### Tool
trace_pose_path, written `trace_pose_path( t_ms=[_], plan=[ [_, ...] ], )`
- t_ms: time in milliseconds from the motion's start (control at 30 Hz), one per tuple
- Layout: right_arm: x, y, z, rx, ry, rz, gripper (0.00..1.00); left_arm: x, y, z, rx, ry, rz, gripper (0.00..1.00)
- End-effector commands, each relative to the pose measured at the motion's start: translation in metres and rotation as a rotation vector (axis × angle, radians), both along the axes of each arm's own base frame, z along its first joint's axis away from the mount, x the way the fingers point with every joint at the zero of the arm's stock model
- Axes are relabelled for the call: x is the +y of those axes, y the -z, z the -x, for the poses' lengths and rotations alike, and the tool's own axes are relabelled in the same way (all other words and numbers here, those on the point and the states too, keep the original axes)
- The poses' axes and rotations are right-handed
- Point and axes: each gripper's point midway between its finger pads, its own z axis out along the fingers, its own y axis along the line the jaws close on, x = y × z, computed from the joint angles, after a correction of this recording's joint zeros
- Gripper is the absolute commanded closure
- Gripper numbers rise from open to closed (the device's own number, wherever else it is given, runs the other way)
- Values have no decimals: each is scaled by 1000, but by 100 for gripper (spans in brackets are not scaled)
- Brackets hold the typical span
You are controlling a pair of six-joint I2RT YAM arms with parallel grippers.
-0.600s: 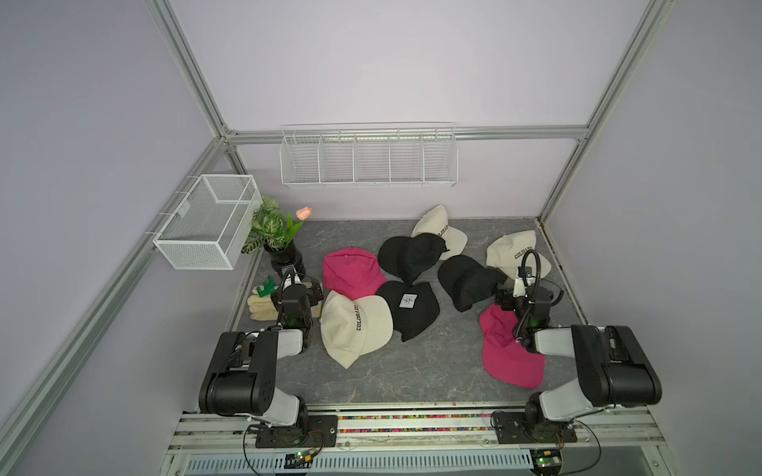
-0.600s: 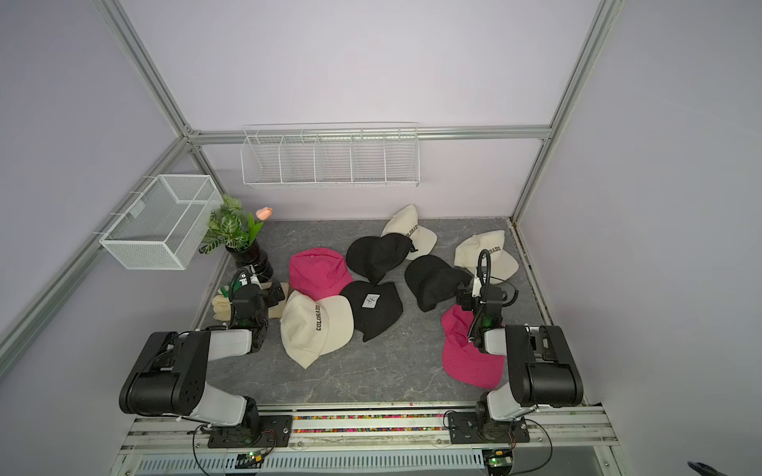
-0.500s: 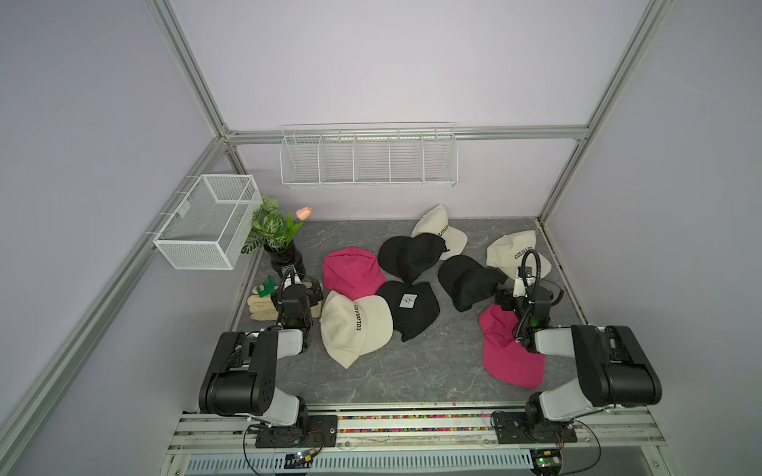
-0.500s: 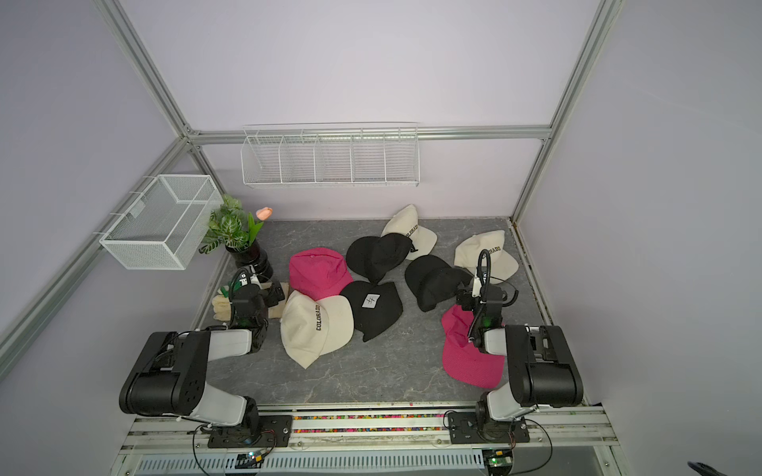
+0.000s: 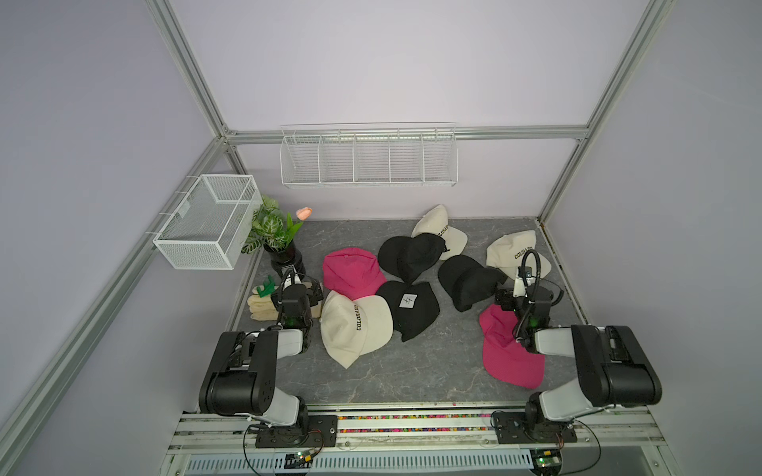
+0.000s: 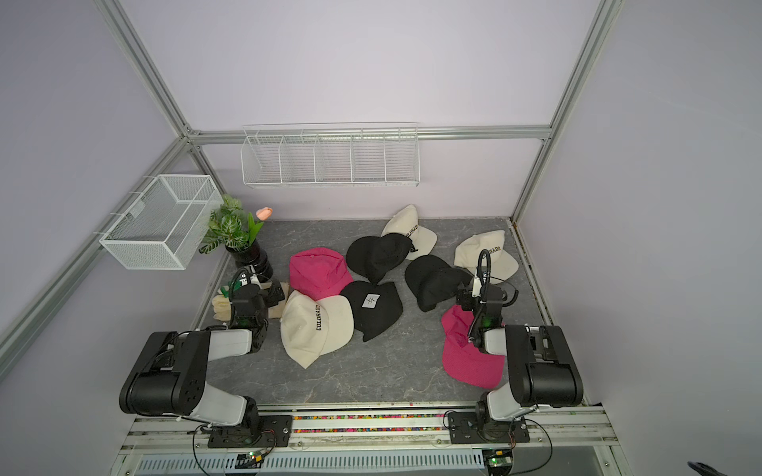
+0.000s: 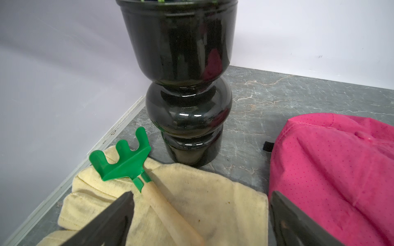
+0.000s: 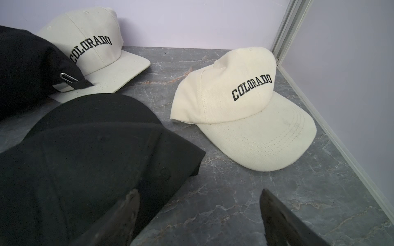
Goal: Stack the baseball caps by color
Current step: Pick up the baseball cap from the center of the board.
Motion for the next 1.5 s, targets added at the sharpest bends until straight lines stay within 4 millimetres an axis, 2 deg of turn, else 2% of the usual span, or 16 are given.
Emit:
trace_pose_path(
  t_ms=[0, 200, 333, 433, 500, 600, 633, 733, 800, 867, 967, 1100, 1200, 1267, 1333, 1467],
  plan=[
    [5, -8, -6, -28, -19, 1, 11, -1, -10, -8, -30, 1, -9, 1],
    [5, -7, -5, -30, -21, 0, 11, -1, -10, -8, -31, 2, -8, 1],
    [2, -25, -1, -49, -5, 3, 11, -12, -21, -9, -35, 76, -31, 1],
    [-10, -52, 6, -55, 72, -2, 11, -13, -50, -5, -26, 52, -58, 1],
    [-15, -75, 7, -57, 117, -32, 11, -9, -77, 2, -62, -48, -95, 1],
    [-7, -104, 6, -77, 109, -147, 11, -17, -115, 9, -102, -123, -53, 1],
    [-1, -110, 5, -71, 88, -195, 11, -22, -122, 10, -90, -126, -17, 1],
    [38, -116, 3, 5, -60, -335, 11, -55, -144, 17, -79, -80, 120, 1],
    [66, -111, 8, 82, -135, -368, 11, -101, -155, 21, -62, 71, 180, 1],
    [92, -102, 16, 164, -204, -374, 11, -146, -157, 27, 2, 214, 220, 1],
    [129, -89, 30, 268, -330, -405, 11, -203, -138, 41, 167, 386, 245, 1],
    [172, -66, 49, 411, -509, -391, 11, -271, -114, 69, 337, 638, 347, 1],
    [195, -51, 52, 484, -572, -378, 11, -309, -86, 94, 451, 807, 462, 1],
    [209, -42, 56, 538, -590, -390, 11, -312, -64, 105, 526, 811, 500, 1],
    [219, -30, 61, 594, -552, -405, 11, -304, -43, 111, 571, 756, 514, 1],
    [237, -14, 78, 711, -481, -485, 11, -290, -17, 123, 631, 692, 530, 1]
  ],
)
